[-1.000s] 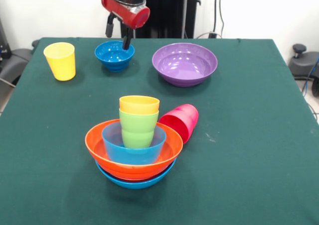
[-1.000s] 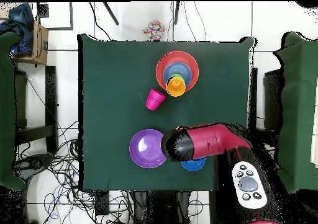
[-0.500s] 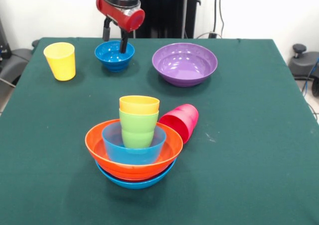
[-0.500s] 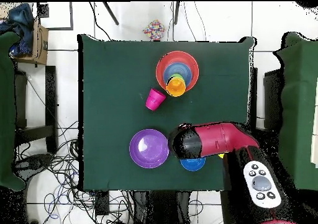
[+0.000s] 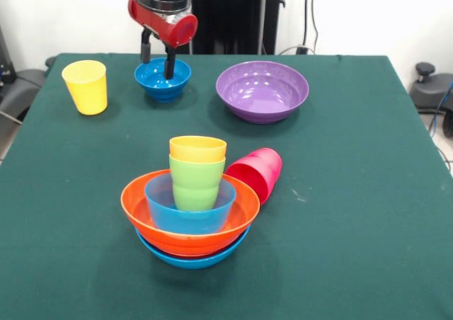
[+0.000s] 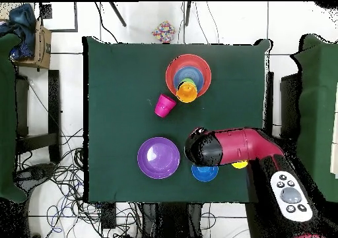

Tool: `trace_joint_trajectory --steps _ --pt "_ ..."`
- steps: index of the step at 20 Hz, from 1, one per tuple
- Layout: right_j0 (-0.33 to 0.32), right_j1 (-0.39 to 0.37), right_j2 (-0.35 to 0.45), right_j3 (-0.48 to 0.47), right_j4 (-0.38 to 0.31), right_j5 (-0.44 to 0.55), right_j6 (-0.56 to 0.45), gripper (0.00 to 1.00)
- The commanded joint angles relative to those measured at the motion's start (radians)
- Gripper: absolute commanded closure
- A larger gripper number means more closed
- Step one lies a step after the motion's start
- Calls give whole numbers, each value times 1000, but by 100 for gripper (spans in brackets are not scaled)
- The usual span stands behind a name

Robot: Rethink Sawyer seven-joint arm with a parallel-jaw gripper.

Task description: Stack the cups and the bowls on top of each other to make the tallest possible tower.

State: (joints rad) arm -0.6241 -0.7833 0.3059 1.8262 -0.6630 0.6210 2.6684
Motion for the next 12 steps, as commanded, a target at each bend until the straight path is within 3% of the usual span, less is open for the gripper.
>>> trace_joint_trajectory --steps 1,12 --pt "-23 19 116 22 -55 94 -372 0" --pt "-74 14 123 36 -47 78 -415 0"
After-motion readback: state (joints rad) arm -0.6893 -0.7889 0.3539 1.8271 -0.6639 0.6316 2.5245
